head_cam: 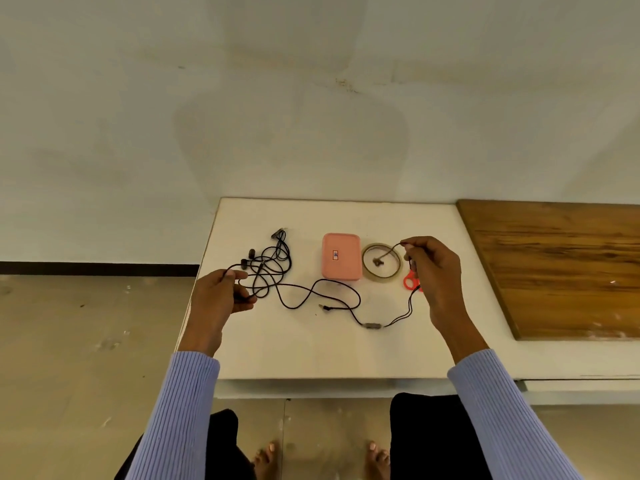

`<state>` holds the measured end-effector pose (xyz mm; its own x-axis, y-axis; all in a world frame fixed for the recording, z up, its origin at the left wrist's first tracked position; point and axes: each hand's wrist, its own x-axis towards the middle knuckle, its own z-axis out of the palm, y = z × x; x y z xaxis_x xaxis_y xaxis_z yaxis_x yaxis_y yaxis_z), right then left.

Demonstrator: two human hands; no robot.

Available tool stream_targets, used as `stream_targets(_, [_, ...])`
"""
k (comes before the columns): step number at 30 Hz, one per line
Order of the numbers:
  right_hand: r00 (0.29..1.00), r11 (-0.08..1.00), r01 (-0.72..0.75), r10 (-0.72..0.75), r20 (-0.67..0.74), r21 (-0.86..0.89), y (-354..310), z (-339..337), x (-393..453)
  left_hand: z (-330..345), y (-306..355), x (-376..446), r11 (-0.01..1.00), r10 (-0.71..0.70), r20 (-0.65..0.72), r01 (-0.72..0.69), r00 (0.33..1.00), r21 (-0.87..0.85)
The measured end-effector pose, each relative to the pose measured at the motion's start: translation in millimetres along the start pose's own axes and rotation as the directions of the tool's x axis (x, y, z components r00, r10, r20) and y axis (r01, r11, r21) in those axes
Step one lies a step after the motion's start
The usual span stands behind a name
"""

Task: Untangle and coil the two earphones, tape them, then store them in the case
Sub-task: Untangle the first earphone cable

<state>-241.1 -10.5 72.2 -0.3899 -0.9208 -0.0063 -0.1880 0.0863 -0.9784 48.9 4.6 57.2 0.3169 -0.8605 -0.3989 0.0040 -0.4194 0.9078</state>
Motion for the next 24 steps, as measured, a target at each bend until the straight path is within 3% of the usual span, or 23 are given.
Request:
stream_targets(6, [0.984, 0.981, 0.150, -0.136, 0.119, -0.122, 5.5, 5.5, -3.3, 10.7, -8.2, -3.5, 0.915, 0.007, 0.158, -0.070, 0.987, 0.397])
stream_targets(15, [0.952, 0.882, 0.273, -0.191, 0.238, -0.385, 25.0, 7.6, 3.4, 21.9, -13.0, -8.7, 0.683, 0.067, 0.135, -0.144, 0.989, 0.716])
stream_targets(19, [0.953, 0.782, 0.273, -0.139, 0.270, -0.561, 32.2, 7.7, 0.1, 28.5, -8.4, -14.0, 0.704, -0.040, 0.192, -0.109, 0.980, 0.702])
stream_targets(24, [0.935, 0.606, 0.314, -0.064, 0.348, -0.731, 32.5, 32.8, -17.2, 43.4, 2.4, -21.9, 0.903, -0.091, 0.352, -0.071, 0.932, 0.423])
